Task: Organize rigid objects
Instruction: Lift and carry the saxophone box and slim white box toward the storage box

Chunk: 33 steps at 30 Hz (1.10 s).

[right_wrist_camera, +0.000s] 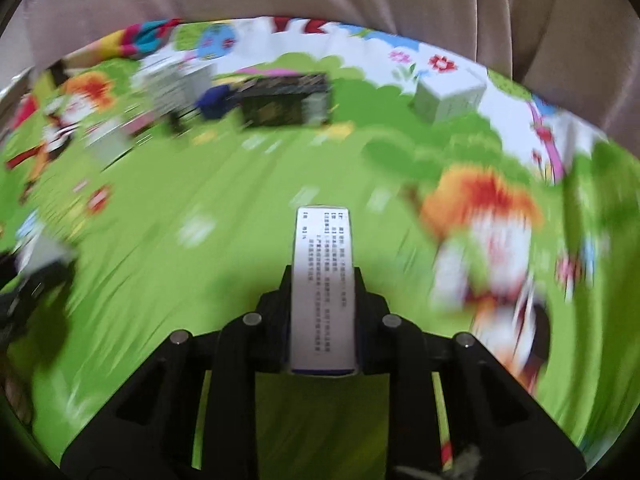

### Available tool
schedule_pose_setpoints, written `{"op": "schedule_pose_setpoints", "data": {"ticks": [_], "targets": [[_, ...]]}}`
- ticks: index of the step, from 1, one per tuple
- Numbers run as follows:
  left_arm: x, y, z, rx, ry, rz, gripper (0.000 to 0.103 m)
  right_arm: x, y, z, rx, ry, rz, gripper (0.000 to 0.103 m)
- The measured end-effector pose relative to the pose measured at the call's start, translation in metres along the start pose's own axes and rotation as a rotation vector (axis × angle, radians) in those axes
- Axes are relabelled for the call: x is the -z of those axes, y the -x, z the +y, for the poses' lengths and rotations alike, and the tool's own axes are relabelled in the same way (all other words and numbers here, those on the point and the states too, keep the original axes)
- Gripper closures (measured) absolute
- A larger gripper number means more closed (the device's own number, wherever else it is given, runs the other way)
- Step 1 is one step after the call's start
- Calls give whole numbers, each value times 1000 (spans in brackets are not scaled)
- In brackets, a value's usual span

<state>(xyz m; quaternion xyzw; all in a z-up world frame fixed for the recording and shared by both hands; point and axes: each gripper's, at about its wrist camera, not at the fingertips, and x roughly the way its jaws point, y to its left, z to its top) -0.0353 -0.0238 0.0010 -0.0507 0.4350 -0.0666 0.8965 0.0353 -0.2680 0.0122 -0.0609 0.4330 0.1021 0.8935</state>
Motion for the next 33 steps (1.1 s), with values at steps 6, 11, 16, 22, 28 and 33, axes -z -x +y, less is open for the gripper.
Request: {"op": "schedule_pose_setpoints", "data": {"ticks": [6, 11, 16, 22, 28, 33], "targets": [[1, 46, -8, 15, 10, -62, 60, 50, 58, 39, -1, 40, -77, 75], [-21, 152, -32, -12, -34, -377, 60, 36, 171, 48, 12, -10, -455, 75], [-28, 248, -53, -62, -88, -655, 60, 56, 290, 77, 134, 23, -927, 75], [-17, 300, -65, -93, -127, -823, 60, 79, 339, 108, 192, 81, -1111, 75], [-12, 300, -54, -80, -127, -789, 60, 74, 334, 110, 155, 90, -1064, 75], [2, 291, -41, -103, -107, -743, 60, 76, 325, 114, 102, 91, -1017, 75]]}}
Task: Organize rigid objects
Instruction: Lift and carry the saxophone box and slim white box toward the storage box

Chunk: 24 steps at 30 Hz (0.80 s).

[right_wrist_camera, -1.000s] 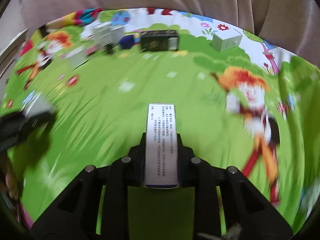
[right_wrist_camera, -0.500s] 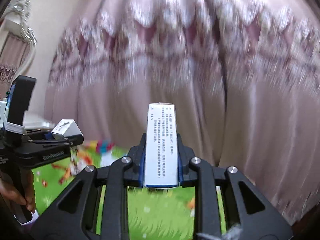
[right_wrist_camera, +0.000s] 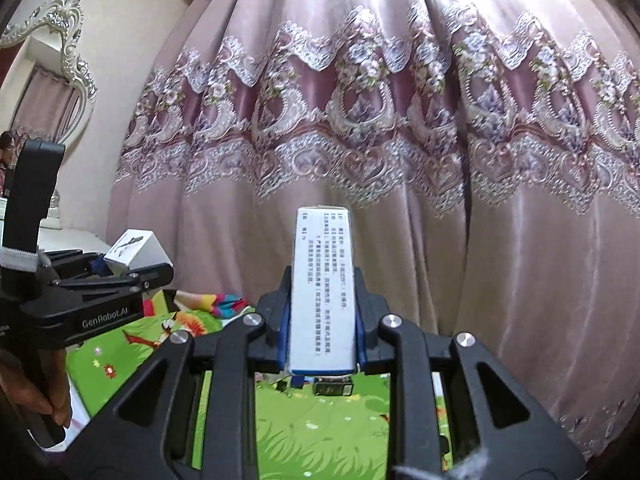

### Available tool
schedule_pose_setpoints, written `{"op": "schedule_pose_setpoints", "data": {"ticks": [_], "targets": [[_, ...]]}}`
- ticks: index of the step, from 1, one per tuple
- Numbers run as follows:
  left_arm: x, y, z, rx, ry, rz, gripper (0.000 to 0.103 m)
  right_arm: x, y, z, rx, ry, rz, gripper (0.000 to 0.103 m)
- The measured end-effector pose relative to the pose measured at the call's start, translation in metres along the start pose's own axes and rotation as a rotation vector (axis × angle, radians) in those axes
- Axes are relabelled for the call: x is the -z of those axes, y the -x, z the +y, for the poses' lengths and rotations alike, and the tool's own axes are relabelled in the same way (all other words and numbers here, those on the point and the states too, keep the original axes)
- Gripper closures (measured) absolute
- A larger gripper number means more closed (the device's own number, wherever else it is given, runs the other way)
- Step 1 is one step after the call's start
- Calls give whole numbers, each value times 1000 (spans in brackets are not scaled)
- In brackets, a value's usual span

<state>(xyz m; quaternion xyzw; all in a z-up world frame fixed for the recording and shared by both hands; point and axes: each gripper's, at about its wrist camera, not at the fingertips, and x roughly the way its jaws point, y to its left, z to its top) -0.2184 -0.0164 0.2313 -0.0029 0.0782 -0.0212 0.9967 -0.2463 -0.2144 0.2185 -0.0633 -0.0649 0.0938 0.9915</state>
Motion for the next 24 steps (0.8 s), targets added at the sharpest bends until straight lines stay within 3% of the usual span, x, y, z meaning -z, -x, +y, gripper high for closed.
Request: {"op": "schedule_pose_setpoints", "data": {"ticks": [5, 12, 24], "targets": [[11, 11, 19, -43, 12, 15, 60, -1, -1, 14, -61, -3, 19, 75], [26, 22, 52, -101, 32, 71, 59, -3, -12, 46, -245, -4, 111, 75], [45, 48, 108, -199, 93, 132, 59, 4, -9, 104, -406, 65, 147, 75]]}}
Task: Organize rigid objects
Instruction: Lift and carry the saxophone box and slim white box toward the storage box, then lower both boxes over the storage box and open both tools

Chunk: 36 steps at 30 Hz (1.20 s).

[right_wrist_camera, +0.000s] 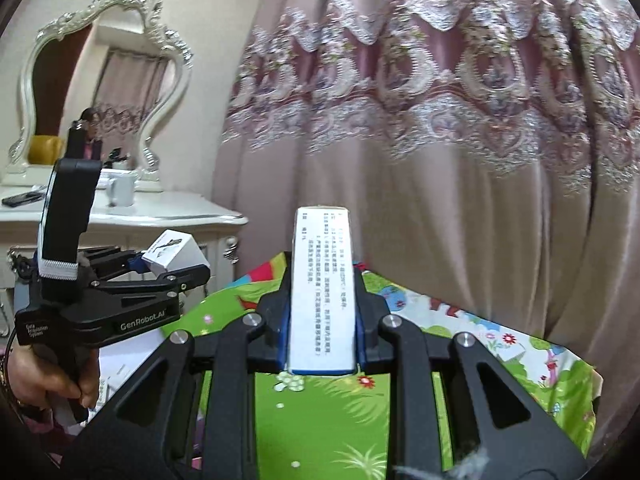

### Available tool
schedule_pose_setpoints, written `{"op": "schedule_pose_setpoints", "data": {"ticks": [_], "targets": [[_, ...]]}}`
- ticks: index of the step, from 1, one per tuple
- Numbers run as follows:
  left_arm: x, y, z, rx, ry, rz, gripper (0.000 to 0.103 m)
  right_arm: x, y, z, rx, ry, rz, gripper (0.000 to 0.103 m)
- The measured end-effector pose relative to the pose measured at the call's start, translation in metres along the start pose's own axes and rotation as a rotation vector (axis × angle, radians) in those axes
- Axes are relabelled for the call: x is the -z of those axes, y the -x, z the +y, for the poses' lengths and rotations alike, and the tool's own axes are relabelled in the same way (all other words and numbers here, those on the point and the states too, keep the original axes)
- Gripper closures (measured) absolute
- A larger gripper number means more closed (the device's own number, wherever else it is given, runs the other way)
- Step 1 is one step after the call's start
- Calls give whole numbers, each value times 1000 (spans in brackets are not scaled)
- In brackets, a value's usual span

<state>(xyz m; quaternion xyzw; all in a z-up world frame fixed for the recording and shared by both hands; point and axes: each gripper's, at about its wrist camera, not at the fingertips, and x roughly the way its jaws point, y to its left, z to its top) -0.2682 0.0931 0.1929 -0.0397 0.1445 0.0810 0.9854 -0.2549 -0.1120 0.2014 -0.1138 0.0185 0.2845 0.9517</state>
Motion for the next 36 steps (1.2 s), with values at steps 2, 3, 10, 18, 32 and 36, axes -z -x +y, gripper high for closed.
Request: {"op": "schedule_pose_setpoints", "data": {"ticks": [2, 3, 10, 18, 32, 36], "targets": [[3, 3, 9, -18, 8, 0, 59, 0, -2, 7, -17, 10, 3, 75], [4, 5, 12, -24, 11, 0, 59, 0, -3, 11, -27, 15, 5, 75], [12, 13, 41, -73, 39, 20, 59, -1, -14, 39, -107, 51, 27, 75], [34, 16, 74, -129, 89, 77, 59, 4, -28, 72, -207, 88, 74, 75], [78, 12, 122, -213, 173, 185, 59, 26, -55, 131, -396, 169, 206, 75], [91, 14, 139, -241, 211, 219, 59, 34, -64, 150, -460, 189, 258, 75]]}}
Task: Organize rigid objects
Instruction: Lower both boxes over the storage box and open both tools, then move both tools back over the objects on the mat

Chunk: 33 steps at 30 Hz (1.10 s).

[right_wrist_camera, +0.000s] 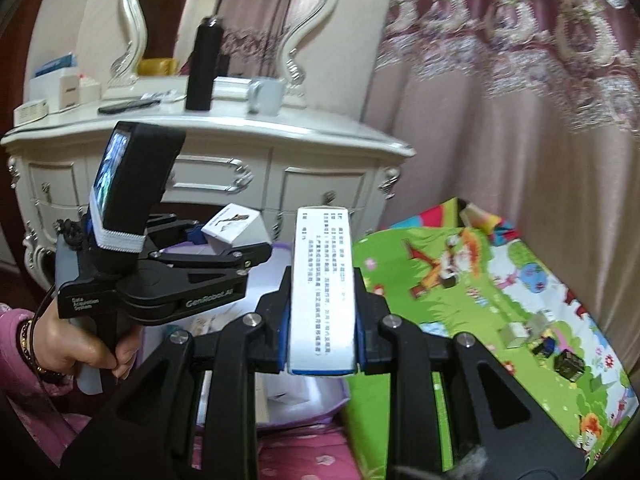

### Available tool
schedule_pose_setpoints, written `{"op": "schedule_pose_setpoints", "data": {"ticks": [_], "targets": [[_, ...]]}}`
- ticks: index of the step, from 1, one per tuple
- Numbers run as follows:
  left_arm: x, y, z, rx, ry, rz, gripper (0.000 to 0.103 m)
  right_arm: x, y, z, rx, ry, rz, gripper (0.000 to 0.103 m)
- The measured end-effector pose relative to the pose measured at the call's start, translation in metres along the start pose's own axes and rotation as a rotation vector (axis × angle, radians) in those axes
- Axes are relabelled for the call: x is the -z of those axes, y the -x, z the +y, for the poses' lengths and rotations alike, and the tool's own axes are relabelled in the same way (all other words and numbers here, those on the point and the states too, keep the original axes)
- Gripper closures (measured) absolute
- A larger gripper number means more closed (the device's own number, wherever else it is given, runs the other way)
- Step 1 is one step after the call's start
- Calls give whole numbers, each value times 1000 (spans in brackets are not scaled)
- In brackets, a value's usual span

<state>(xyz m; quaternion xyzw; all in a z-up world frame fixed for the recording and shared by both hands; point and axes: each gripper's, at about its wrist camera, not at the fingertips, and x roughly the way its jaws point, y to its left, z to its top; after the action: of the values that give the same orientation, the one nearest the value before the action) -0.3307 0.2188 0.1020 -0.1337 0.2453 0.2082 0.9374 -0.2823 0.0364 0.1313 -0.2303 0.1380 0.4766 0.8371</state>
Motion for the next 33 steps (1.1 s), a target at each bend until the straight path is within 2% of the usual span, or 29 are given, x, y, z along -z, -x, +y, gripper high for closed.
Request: {"op": "schedule_pose_setpoints", "data": {"ticks": [5, 10, 15, 20, 22, 23, 25, 27, 30, 33], "targets": [[9, -8, 24, -49, 29, 45, 59, 3, -23, 18, -70, 31, 57, 75], [18, -27, 48, -88, 59, 145, 59, 11, -53, 34, -134, 50, 133, 75], [30, -49, 62, -82, 89, 264, 59, 26, -81, 42, -201, 37, 226, 75], [32, -60, 70, -94, 109, 324, 58, 43, -104, 49, -271, 22, 313, 75], [31, -62, 74, -119, 123, 338, 52, 48, -105, 52, -314, 12, 331, 74], [30, -62, 75, -133, 127, 342, 46, 50, -105, 53, -328, 8, 340, 72], [28, -60, 76, -175, 128, 334, 20, 51, -103, 52, -321, 5, 331, 63], [24, -56, 74, -208, 117, 309, 16, 52, -97, 46, -318, -16, 313, 48], [19, -52, 66, -229, 81, 293, 16, 51, -84, 26, -298, -79, 275, 38], [13, -52, 54, -221, 50, 295, 16, 51, -72, 2, -273, -142, 243, 33]]}}
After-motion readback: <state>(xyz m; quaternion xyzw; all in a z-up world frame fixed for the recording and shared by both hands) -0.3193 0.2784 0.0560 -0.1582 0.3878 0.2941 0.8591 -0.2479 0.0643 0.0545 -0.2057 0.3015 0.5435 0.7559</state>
